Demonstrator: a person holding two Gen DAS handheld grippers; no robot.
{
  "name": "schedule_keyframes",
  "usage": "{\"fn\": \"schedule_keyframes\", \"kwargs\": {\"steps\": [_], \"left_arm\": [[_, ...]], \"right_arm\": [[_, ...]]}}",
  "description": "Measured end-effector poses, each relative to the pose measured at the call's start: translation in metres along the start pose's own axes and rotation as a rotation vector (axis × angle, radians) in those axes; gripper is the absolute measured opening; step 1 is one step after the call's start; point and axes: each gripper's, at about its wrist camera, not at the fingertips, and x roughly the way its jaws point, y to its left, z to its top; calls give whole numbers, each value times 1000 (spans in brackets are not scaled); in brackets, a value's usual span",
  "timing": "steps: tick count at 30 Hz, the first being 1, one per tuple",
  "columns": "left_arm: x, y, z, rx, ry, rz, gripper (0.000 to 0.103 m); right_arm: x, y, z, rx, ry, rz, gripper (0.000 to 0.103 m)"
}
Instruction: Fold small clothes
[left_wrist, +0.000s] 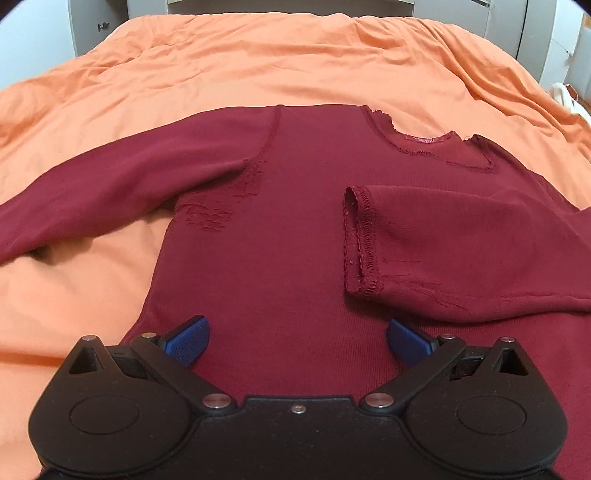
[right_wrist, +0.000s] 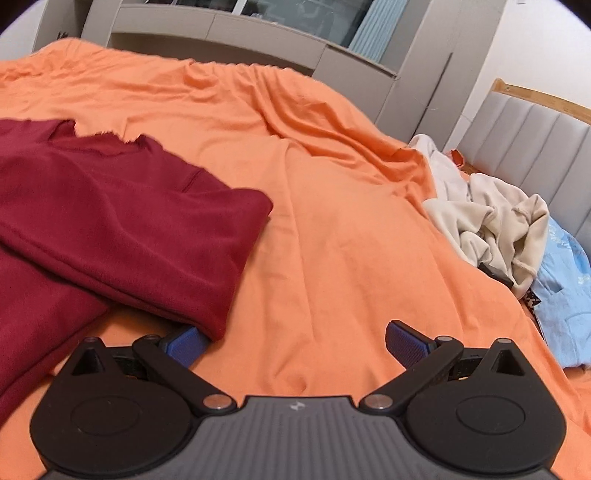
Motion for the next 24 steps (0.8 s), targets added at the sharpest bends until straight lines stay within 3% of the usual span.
{"fn": "schedule_keyframes", "kwargs": {"steps": [5,10,13,18,22,24], "left_arm": [[0,2,-1,-1,-2,-2,103],[-16,2,1,15,9,-8,103],[-36,5,2,32,13,-19,102],[-79,31,-10,28,-51,-21,103],[-106,69,-26,-62,-75,-10,102],[-116,90,-33,-123,-84,-18,102]], "right_arm": [[-8,-6,3,16,33,33,103],[-42,-25,-2,148,52,185,103],[-73,-35,-8,223,28,320,103],[-113,-41,-25,374,18,570,103],[-136,-38,-46,519,59,810,101],[-147,-35,-55,528,68,859,95]]}}
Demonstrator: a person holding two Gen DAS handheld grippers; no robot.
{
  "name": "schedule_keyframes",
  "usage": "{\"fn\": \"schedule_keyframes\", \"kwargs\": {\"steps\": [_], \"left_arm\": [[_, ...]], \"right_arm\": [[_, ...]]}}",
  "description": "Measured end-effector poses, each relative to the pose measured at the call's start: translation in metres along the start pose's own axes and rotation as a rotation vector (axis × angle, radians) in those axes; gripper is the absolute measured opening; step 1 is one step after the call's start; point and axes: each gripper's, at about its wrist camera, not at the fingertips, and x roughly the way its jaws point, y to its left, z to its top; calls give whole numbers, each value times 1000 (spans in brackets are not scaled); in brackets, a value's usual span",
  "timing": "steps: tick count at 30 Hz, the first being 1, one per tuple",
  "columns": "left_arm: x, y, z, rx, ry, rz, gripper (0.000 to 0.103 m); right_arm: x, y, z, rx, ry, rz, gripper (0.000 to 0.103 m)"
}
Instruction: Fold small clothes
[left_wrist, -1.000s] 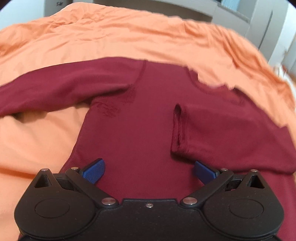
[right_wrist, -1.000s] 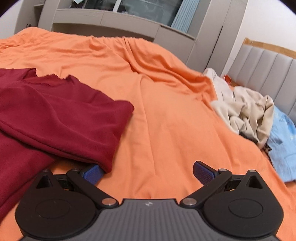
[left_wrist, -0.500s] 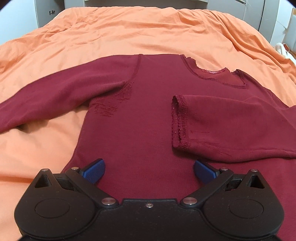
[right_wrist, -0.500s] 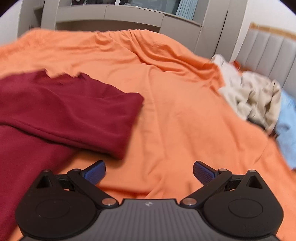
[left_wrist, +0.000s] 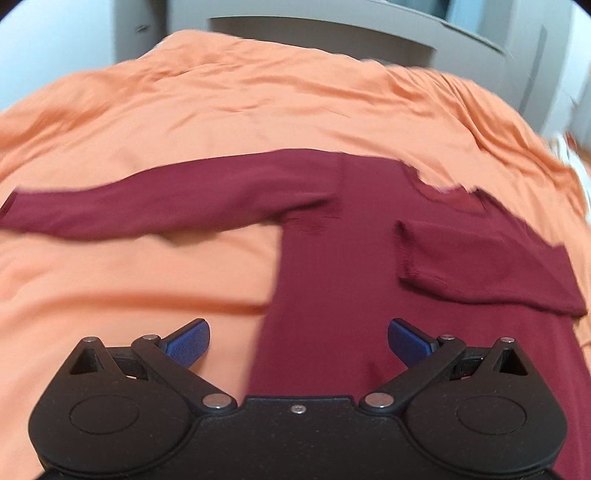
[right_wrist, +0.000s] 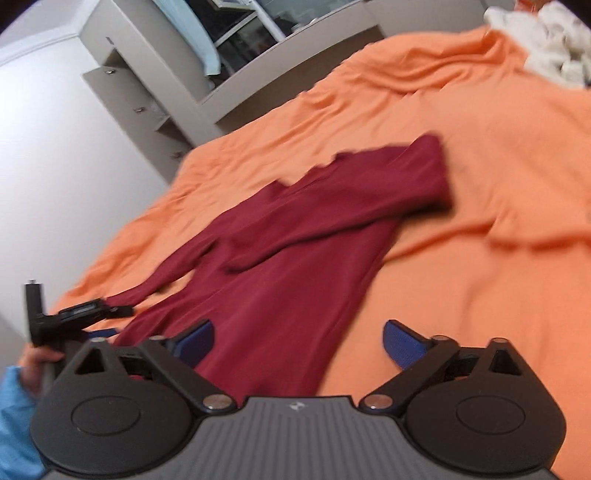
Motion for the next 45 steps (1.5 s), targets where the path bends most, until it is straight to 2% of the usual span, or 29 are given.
{"fn": "schedule_keyframes", "kwargs": {"steps": [4,9,11,12,13,15,20,26,31,36,39,40,44,45], "left_arm": [[-20,39,-16,-94,-9,-19,102],[-42,52,-29,-90,-42,-82,102],[-44,50,-32,-73,-45,-88,102],[-45,50,-32,-66,-43,-90,102],[-46,49,-33,-64,-41,-91,102],[-46,49,-33,-68,-39,-97,102],[-53,55,-39,-98,-39,-142,102],[-62,52,-49,-77,-49,-165,102],[-70,46,-58,-45,-56,-167,102],[-74,38,-66,-5,-57,-156,102],[-74,39,-65,-8,-60,-153,103],[-74,41,-63,-20,-60,-159,102],[-69,54,-54,-110,-62,-188,102],[-66,60,-49,-141,-60,-195,102]], "right_arm": [[-11,18,-26,-51,9,-31,74],[-13,45,-51,-126,46,-53,46],[-12,50,-61,-156,50,-79,21],[-13,52,-64,-163,42,-89,14],[-16,51,-63,-157,32,-91,9],[-22,51,-60,-155,12,-92,7],[-51,52,-43,-210,-70,-136,6],[-84,38,-21,-214,-133,-220,5],[-71,30,-27,-219,-33,-228,6],[-62,28,-31,-241,13,-247,10],[-60,26,-31,-260,40,-263,28],[-61,26,-29,-268,38,-266,38],[-62,26,-19,-306,8,-274,70],[-60,27,-15,-317,3,-273,74]]}}
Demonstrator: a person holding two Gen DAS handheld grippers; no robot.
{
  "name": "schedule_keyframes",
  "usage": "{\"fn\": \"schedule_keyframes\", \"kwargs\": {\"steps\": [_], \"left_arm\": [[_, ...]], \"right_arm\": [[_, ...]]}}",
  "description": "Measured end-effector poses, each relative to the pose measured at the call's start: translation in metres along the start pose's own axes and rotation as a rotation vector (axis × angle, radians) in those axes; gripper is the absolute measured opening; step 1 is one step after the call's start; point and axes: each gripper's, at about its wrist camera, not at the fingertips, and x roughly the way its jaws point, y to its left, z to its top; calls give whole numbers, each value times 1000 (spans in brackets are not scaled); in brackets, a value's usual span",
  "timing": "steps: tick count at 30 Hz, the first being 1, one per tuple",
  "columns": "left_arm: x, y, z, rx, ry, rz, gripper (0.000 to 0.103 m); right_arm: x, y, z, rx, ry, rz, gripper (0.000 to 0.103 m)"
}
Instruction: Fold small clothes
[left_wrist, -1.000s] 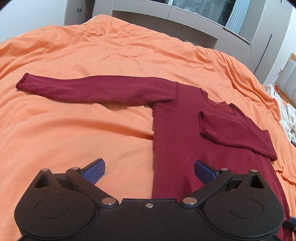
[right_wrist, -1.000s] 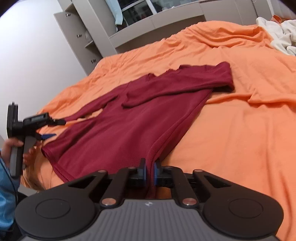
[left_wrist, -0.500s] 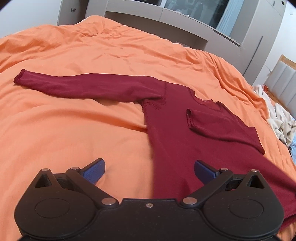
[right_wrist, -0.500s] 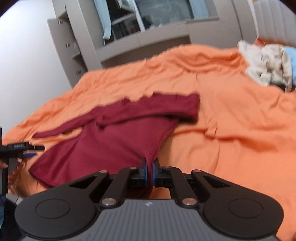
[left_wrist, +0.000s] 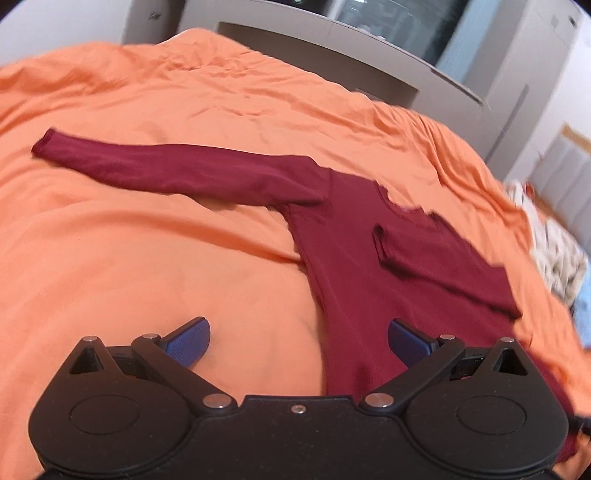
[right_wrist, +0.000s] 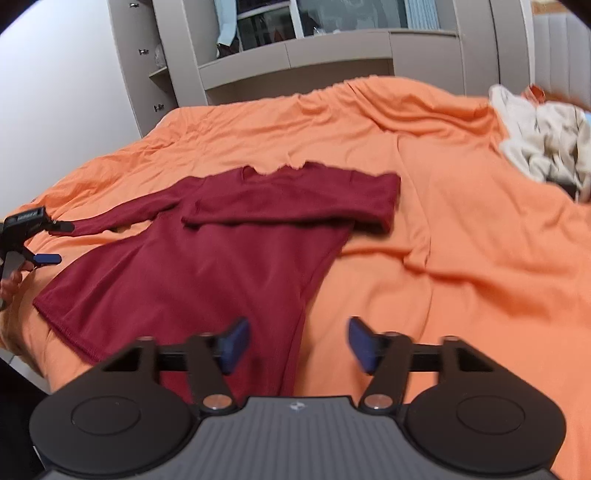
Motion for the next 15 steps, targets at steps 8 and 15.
{"fn": "schedule_keyframes", "kwargs": {"steps": [8,15], "left_arm": [[34,52,49,-237,-76,45,102],[67,98,80,-340,-163,162,102]], "right_arm": [[48,11,43,-77,-63,48,103],[108,11,75,-95,-102,121,103]]}}
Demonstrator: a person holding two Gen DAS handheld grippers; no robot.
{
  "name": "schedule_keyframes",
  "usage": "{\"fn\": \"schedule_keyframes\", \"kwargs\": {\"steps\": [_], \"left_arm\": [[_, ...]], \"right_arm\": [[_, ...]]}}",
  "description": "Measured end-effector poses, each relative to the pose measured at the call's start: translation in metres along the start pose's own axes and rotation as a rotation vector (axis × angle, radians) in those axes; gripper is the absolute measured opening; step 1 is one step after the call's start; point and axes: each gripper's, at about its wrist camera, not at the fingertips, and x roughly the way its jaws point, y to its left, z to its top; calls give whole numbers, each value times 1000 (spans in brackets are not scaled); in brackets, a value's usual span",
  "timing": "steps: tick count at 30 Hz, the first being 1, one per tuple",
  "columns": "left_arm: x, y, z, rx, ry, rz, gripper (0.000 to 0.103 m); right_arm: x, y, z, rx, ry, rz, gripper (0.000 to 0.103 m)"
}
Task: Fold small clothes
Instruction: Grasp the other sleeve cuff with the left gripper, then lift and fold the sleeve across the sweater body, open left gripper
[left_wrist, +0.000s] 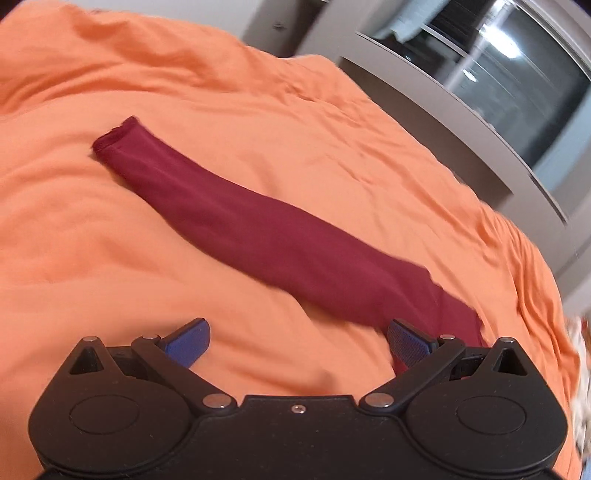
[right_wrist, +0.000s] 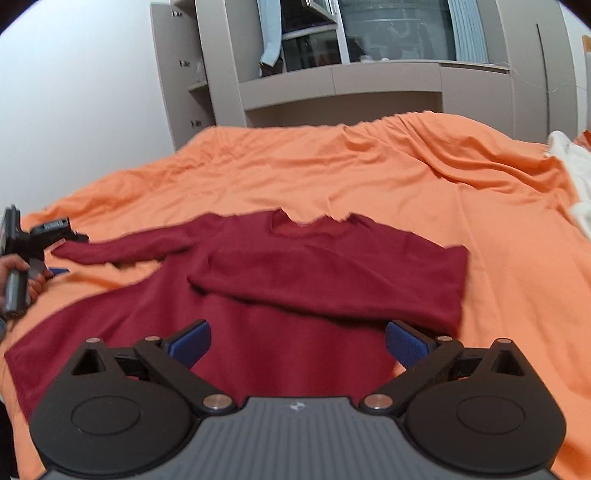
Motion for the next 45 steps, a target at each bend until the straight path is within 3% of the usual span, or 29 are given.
{"fn": "schedule_keyframes", "kwargs": {"steps": [5,9,18,21,23,25,28,33,37,39,42,45], "left_arm": [[19,15,21,-68,-62,46,102],[38,40,33,-187,-109,84,102],[49,68,43,-368,-261,65,100],[46,70,42,-397,-304,110,80],[44,76,40,-433,-331,130,52],[43,84,40,-474,-338,145,34],[44,94,40,-526,-352,114,32],[46,92,44,-506,-360,108,33],[41,88,46,-484,-380,118,11],[38,84,48,-466,-399,124,10],[30,68,55,-378,-437,137,8],[16,33,63,-207,-491,137,7]], "right_arm": [[21,-15,-13,31,26,-22,103],[26,-19,-24,34,51,-39,103],[30,-15,-31,17,76,-48,103],[30,-15,-32,22,79,-47,103],[30,-15,-32,23,83,-47,103],[31,-15,-32,24,85,-47,103],[31,-15,-32,23,86,-49,103],[31,-15,-33,24,87,-49,103],[30,-15,-33,23,80,-52,103],[28,-15,-32,23,68,-56,103],[23,-15,-30,24,44,-59,103],[19,-16,-27,31,22,-63,103]]}}
